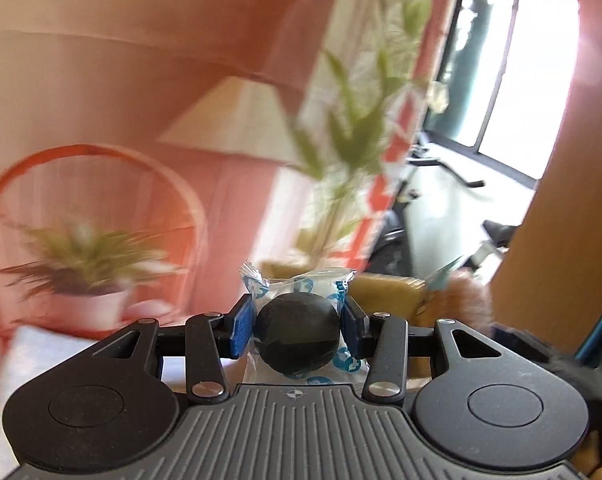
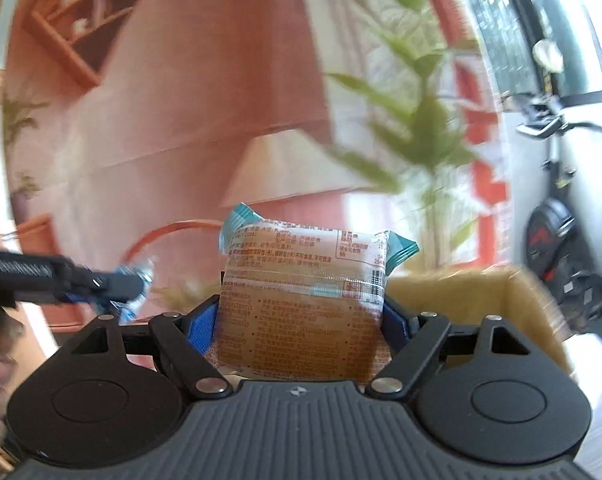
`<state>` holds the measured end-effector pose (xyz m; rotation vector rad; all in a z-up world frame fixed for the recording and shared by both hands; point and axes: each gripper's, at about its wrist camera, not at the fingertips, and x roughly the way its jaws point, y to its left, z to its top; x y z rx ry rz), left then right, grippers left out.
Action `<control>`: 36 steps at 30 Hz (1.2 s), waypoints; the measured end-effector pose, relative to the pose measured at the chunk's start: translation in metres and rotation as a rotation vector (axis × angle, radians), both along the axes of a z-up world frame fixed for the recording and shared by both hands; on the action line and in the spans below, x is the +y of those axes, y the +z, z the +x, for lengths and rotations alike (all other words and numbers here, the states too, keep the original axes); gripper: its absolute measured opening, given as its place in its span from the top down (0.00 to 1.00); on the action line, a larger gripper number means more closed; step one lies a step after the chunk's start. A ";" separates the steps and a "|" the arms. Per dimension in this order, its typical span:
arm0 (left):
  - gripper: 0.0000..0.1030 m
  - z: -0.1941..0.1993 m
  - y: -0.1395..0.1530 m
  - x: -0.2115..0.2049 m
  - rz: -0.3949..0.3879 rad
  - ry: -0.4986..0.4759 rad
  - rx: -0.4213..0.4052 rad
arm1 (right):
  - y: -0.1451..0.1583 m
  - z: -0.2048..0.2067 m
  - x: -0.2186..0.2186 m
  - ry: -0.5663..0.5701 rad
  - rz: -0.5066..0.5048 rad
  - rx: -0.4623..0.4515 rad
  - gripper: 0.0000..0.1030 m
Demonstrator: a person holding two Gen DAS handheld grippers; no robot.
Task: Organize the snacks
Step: 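Carry both held snacks up and over the cardboard box, then open both tools to drop the snacks into the box, then move both open tools back down to the orange bags on the table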
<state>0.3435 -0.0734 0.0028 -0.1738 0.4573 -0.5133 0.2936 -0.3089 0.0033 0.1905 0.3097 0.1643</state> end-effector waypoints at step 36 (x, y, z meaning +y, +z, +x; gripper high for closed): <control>0.30 0.011 -0.050 -0.018 0.098 -0.141 0.141 | -0.035 -0.019 -0.048 0.022 -0.017 0.159 0.11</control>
